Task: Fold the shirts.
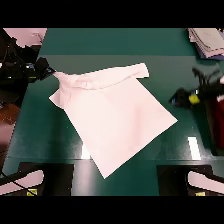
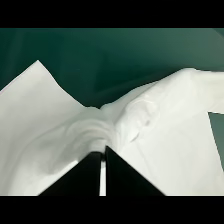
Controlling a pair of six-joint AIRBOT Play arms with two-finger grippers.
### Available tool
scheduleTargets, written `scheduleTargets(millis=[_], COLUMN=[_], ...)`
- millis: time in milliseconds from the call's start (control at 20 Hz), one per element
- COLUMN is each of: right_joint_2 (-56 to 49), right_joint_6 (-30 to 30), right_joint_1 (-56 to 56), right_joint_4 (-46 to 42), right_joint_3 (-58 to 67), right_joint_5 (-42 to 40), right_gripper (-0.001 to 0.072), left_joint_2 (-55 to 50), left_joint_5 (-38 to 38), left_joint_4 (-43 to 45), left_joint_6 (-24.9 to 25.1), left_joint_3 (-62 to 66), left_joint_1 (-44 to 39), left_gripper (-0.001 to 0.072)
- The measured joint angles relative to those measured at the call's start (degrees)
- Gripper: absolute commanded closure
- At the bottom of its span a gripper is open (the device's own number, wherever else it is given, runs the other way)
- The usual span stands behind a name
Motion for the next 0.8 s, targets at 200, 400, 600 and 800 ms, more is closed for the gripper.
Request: scheduleTargets(millis=[200, 400, 600, 800], right_joint_2=[7.89, 11.47, 12.00, 9.29], right_joint_6=[2.97, 5.18, 6.84, 7.89], right_joint_1=[-2.49, -1.66, 2.16, 5.88], right_joint_4=[0.00, 0.02, 0.28, 0.66], right_joint_3=[-14.80, -21.97, -24.09, -24.26], right_joint_5=[-0.50, -3.67, -9.33, -13.53], right_gripper=[0.0268, 0.0268, 0.0270, 0.0698], left_joint_2=[0.00, 0.00, 0.00, 0.00], left_joint_5=[0.09, -0.22, -0.68, -1.38], left_joint_4=[0.52, 0.79, 0.83, 0.85], left_joint_6=[0.00, 0.00, 0.00, 0.00], left_joint_3=[0.00, 0.00, 0.00, 0.00], left_joint_1=[0.00, 0.00, 0.00, 0.00], left_gripper=[0.0681, 0.0680, 0.0681, 0.0681])
